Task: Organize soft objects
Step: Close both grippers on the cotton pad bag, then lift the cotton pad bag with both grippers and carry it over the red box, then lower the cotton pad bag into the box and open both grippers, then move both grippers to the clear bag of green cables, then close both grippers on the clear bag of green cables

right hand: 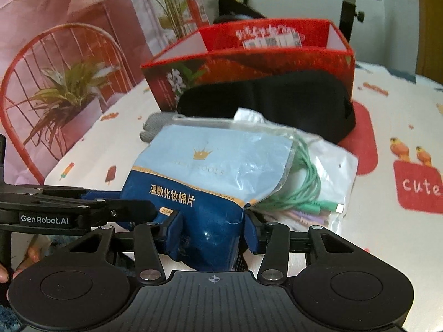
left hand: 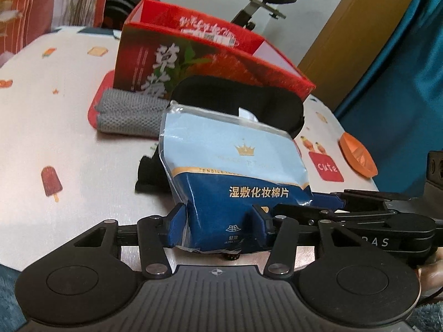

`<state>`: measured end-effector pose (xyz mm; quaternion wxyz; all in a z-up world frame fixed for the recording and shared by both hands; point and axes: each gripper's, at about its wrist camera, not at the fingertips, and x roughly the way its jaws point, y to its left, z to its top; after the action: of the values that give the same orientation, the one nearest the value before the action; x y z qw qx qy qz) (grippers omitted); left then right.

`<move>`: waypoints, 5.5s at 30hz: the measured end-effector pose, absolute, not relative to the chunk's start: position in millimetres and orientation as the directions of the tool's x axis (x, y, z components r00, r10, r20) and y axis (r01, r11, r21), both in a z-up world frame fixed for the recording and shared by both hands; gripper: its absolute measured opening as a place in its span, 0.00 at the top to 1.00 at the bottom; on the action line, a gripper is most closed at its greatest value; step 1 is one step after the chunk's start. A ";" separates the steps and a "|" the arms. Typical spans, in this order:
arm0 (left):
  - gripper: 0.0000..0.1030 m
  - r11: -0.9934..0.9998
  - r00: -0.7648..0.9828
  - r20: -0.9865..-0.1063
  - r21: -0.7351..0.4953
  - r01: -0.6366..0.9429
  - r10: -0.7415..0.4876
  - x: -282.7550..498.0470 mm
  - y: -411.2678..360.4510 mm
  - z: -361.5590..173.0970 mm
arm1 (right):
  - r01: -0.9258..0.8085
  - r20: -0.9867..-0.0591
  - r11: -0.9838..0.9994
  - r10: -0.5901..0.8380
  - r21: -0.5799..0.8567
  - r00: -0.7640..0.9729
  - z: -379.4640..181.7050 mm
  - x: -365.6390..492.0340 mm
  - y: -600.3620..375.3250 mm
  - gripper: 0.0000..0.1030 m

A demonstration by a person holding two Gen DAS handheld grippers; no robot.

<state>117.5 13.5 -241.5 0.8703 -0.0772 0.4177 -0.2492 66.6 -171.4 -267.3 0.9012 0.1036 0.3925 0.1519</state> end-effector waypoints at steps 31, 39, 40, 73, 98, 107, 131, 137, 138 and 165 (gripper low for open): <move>0.49 0.855 0.736 -0.436 -0.268 0.444 -0.518 180.8 -0.7 -114.8 | -0.304 -0.466 0.918 0.393 0.256 0.793 -138.2 156.1 -202.5 0.58; 0.49 0.849 0.705 -0.475 -0.327 0.414 -0.527 251.4 -10.4 -111.7 | -0.275 -0.480 0.930 0.362 0.243 0.799 -127.1 227.4 -216.6 0.58; 0.49 0.851 0.695 -0.492 -0.337 0.403 -0.524 261.2 -13.1 -116.8 | -0.267 -0.499 0.930 0.361 0.252 0.788 -131.4 239.1 -219.4 0.58; 0.50 0.893 0.555 -0.711 -0.251 0.372 -0.432 326.9 -40.9 -185.9 | -0.145 -0.858 0.961 0.277 0.237 0.432 -252.7 338.8 -227.1 0.61; 0.05 0.944 0.735 -0.608 -0.082 0.319 -0.301 259.3 -7.9 -140.6 | -0.130 -0.663 0.980 0.198 0.152 0.722 -185.3 259.2 -223.7 0.00; 0.01 0.946 0.776 -0.556 -0.067 0.316 -0.298 209.9 1.6 -142.3 | -0.100 -0.578 0.962 0.234 0.255 0.782 -195.1 202.0 -227.2 0.00; 0.00 0.962 0.779 -0.582 -0.017 0.274 -0.232 134.4 -6.1 -207.0 | -0.036 -0.492 0.949 0.195 0.312 0.849 -281.2 89.2 -239.1 0.00; 0.00 0.961 0.761 -0.604 -0.033 0.274 -0.238 135.2 -6.3 -216.6 | 0.026 -0.569 0.962 0.139 0.271 0.811 -300.6 88.8 -240.9 0.01; 0.00 0.962 0.763 -0.602 -0.033 0.271 -0.235 134.5 -6.2 -217.2 | 0.029 -0.577 0.963 0.136 0.268 0.805 -303.5 89.5 -240.9 0.01; 0.19 0.943 0.711 -0.630 -0.121 0.310 -0.314 138.6 -2.9 -231.4 | 0.005 -0.582 0.888 0.297 0.459 0.757 -327.7 99.2 -246.7 0.21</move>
<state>138.6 -2.9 -231.4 0.9248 -0.0031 0.3410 -0.1685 99.2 -246.7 -327.7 0.9105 0.2221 0.3394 0.0803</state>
